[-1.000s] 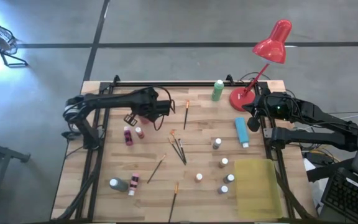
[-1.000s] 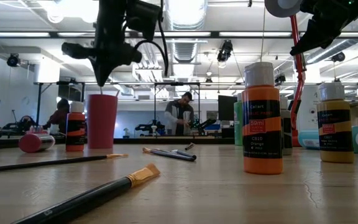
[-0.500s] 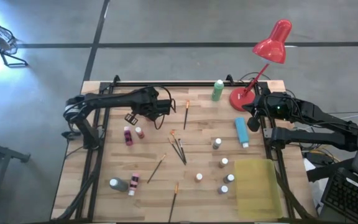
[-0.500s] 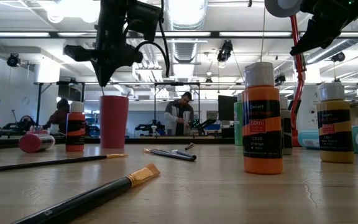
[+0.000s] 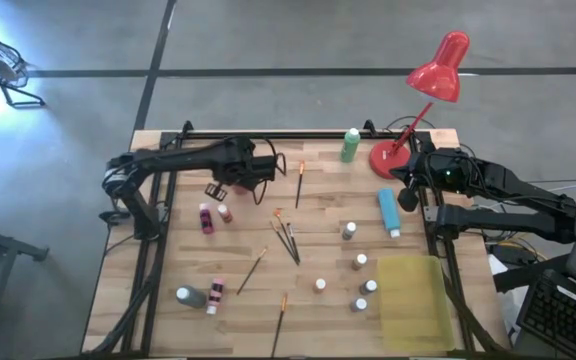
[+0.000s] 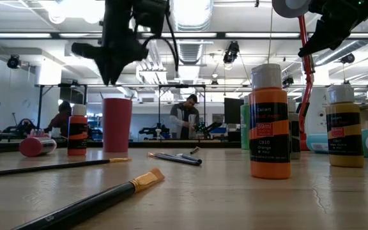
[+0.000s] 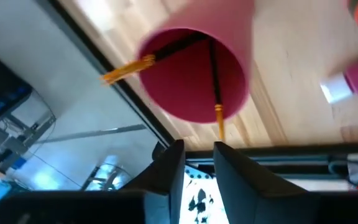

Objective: Pick & Place Paint Supplies
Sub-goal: Put the light blue paint bottle into the yellow bin

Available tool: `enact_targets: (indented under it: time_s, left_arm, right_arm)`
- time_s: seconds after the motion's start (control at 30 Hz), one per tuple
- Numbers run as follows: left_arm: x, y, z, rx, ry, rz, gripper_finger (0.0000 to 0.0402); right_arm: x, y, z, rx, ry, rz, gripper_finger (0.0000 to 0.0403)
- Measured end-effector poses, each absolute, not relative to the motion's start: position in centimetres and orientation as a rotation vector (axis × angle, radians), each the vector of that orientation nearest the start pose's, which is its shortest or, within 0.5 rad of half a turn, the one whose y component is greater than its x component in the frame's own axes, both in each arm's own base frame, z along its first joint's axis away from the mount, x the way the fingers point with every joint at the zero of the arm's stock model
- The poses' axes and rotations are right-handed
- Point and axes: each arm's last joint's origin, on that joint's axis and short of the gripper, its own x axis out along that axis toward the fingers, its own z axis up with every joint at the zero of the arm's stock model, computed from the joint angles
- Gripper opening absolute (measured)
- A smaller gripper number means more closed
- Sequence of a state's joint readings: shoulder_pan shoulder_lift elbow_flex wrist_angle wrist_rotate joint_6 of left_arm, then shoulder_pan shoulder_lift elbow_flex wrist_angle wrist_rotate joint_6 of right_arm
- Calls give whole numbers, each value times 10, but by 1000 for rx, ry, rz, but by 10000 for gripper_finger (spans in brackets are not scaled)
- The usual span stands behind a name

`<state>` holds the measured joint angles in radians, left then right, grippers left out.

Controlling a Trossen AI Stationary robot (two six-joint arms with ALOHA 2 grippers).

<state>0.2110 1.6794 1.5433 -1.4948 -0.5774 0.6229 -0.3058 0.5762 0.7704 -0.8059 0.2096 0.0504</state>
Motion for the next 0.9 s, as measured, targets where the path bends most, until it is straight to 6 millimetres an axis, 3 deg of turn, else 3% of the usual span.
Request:
enact_targets:
  time_s: [0.47,0.9]
  left_arm:
    - [291,78,387,687,1464,300,103]
    - [283,76,437,625,1257,422,103]
  right_arm:
    - [99,-38,298,79,605,-515,8]
    - [99,-38,298,79,605,-515,8]
